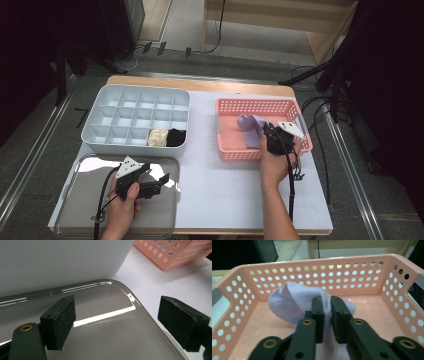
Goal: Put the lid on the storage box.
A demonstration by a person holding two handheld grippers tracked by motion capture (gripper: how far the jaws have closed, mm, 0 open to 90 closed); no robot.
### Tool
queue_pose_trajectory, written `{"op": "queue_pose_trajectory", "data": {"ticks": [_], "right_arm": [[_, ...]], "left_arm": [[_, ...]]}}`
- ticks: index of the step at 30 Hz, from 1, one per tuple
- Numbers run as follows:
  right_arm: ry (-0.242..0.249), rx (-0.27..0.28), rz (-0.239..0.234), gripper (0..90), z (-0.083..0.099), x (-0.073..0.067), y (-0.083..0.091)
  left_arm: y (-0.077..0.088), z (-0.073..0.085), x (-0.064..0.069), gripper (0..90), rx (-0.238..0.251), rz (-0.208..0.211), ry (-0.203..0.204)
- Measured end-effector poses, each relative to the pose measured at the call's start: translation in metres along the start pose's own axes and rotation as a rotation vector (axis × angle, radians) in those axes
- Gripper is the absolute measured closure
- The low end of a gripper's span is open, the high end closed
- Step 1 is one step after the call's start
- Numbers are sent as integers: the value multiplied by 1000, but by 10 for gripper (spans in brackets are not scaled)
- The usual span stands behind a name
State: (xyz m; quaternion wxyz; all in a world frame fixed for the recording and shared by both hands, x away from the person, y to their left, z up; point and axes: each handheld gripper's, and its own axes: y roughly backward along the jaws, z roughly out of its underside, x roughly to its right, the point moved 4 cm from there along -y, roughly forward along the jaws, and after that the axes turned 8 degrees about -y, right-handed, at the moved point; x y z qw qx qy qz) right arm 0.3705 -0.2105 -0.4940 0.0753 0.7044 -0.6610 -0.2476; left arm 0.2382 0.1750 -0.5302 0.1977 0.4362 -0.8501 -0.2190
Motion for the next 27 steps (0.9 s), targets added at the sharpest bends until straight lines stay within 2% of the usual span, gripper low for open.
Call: {"op": "queue_pose_trajectory", "data": {"ticks": [4, 9, 12, 15, 18, 20, 21, 23, 25, 27], "right_arm": [[-10, -8, -4, 594, 0, -1, -4], [-28, -60, -37, 520, 6, -4, -12], [5, -84, -47, 516, 9, -9, -15], [8, -117, -78, 536, 11, -18, -19], [44, -176, -72, 558, 13, -25, -25], [48, -200, -65, 569, 12, -29, -26], [47, -221, -52, 571, 12, -30, -28], [30, -306, -28, 572, 13, -29, -31], [41, -410, 9, 590, 16, -28, -35], [60, -480, 26, 653, 16, -26, -38]], "left_arm": [[0, 0, 0, 157, 1, 0, 1], [0, 0, 0, 157, 0, 1, 2], [0, 0, 0, 157, 0, 0, 1], [0, 0, 0, 157, -1, 0, 2], [0, 0, 0, 157, 3, 0, 2], [0, 0, 0, 157, 3, 1, 2], [0, 0, 0, 157, 3, 1, 2], [0, 0, 0, 157, 3, 2, 2], [0, 0, 0, 157, 2, 3, 2], [-1, 0, 0, 157, 2, 5, 2]]}}
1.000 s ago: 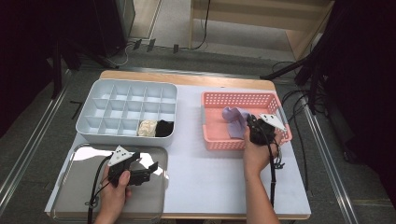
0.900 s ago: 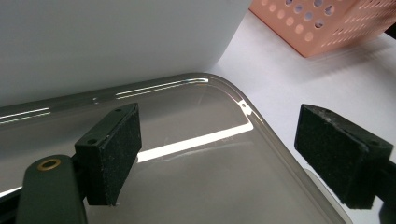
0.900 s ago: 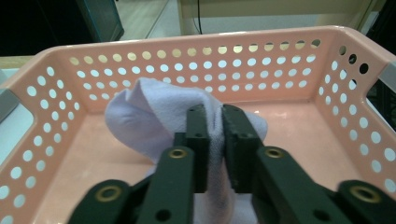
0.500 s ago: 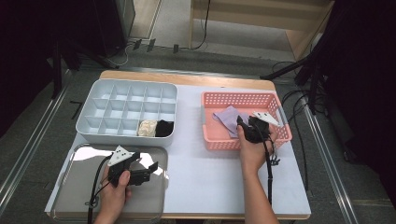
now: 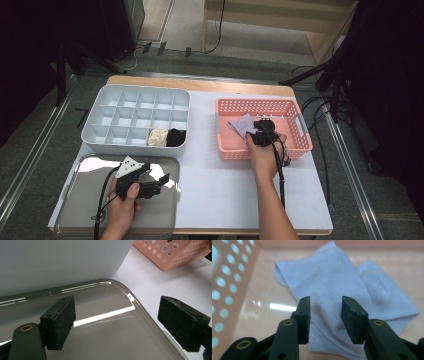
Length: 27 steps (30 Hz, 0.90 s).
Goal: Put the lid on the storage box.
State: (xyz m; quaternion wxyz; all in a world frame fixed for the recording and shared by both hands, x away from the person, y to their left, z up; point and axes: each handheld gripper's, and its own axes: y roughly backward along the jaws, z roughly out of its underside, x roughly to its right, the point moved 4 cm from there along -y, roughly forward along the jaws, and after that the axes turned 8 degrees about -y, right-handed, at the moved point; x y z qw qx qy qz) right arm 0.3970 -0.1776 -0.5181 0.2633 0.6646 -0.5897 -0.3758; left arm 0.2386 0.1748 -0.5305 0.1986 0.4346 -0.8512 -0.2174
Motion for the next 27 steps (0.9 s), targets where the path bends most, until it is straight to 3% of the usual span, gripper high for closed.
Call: {"op": "queue_pose_trajectory", "data": {"ticks": [1, 3, 6, 8, 12, 15, 20, 22, 24, 26, 27], "right_arm": [[4, -31, 9, 698, 0, 2, -1], [-15, -78, -28, 786, 0, 3, -2], [-14, -78, -70, 881, 0, 2, -1], [-4, -34, -81, 888, 1, 1, 2], [-10, 69, -151, 891, 2, 1, 7], [29, 189, -198, 890, 2, -3, 14], [61, 364, -198, 890, 4, -8, 32], [66, 428, -250, 890, 5, -9, 39], [75, 462, -247, 890, 7, -8, 44], [77, 505, -284, 890, 9, -7, 50], [85, 526, -279, 890, 10, -7, 52]], "left_arm": [[0, 0, 0, 157, 1, 1, 1], [0, 0, 0, 157, -2, 1, -1], [0, 0, 0, 157, -6, 3, 2], [0, 0, 0, 157, -7, 5, 4], [-1, 0, 0, 157, -7, 3, 3], [0, 0, 0, 157, -10, 1, 0], [0, 0, 0, 157, -5, -1, 0], [0, 0, 0, 157, -2, -1, 0], [0, 0, 0, 157, -2, 0, -1], [0, 0, 0, 157, -1, -1, 0], [0, 0, 0, 157, -3, -2, -2]]}}
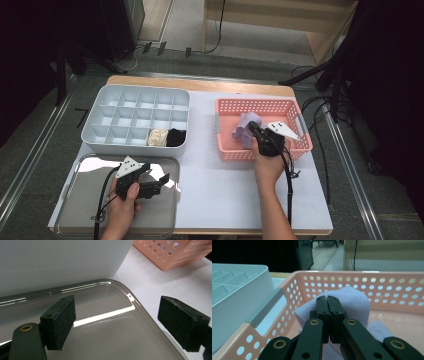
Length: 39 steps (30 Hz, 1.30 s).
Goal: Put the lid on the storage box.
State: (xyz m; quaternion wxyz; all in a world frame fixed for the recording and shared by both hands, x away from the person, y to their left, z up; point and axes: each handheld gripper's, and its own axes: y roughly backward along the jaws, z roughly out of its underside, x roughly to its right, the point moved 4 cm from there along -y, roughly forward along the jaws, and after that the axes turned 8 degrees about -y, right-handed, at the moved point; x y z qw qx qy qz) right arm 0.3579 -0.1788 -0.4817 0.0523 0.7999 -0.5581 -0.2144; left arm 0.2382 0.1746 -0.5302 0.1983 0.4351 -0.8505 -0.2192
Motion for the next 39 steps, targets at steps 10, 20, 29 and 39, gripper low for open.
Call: {"op": "queue_pose_trajectory", "data": {"ticks": [10, 20, 29, 39], "right_arm": [[23, 134, -103, 890, 2, -14, 21], [-8, 217, -203, 890, -11, -32, 43], [42, 235, -224, 890, -14, -46, 61], [52, 233, -181, 890, -8, -67, 99]], "left_arm": [[1, 0, 1, 157, 9, -8, -8], [1, 0, 2, 159, 15, -22, -21], [1, 0, 2, 159, 17, -21, -14], [1, 0, 2, 159, 17, -26, -24]]}}
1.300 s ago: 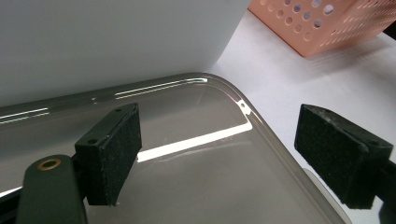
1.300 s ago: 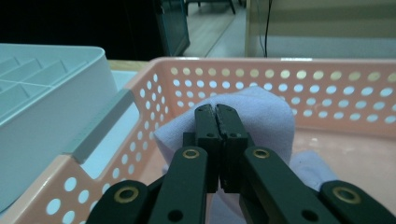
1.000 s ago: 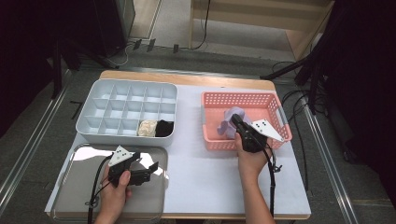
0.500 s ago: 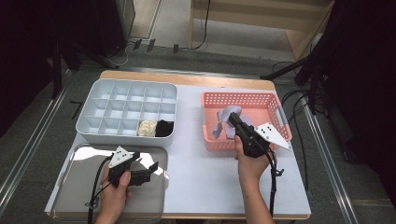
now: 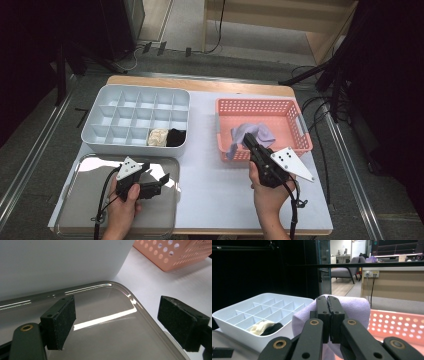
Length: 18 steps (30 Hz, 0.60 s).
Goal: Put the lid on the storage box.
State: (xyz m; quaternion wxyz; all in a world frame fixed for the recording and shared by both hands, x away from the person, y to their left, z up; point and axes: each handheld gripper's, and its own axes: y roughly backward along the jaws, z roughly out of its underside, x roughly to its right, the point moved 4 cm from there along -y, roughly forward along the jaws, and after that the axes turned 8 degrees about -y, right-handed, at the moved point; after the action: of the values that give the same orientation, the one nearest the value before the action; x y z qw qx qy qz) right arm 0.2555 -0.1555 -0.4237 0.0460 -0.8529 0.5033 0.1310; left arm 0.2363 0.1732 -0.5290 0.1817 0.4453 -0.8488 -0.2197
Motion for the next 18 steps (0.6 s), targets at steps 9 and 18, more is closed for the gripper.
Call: {"op": "queue_pose_trajectory", "data": {"ticks": [9, 18], "right_arm": [[0, -30, -9, 890, 14, -10, 33], [-6, -111, -36, 889, 56, -8, 46]], "left_arm": [[0, 0, 0, 159, 5, -6, -1], [1, 0, 1, 159, 10, -16, -6]]}}
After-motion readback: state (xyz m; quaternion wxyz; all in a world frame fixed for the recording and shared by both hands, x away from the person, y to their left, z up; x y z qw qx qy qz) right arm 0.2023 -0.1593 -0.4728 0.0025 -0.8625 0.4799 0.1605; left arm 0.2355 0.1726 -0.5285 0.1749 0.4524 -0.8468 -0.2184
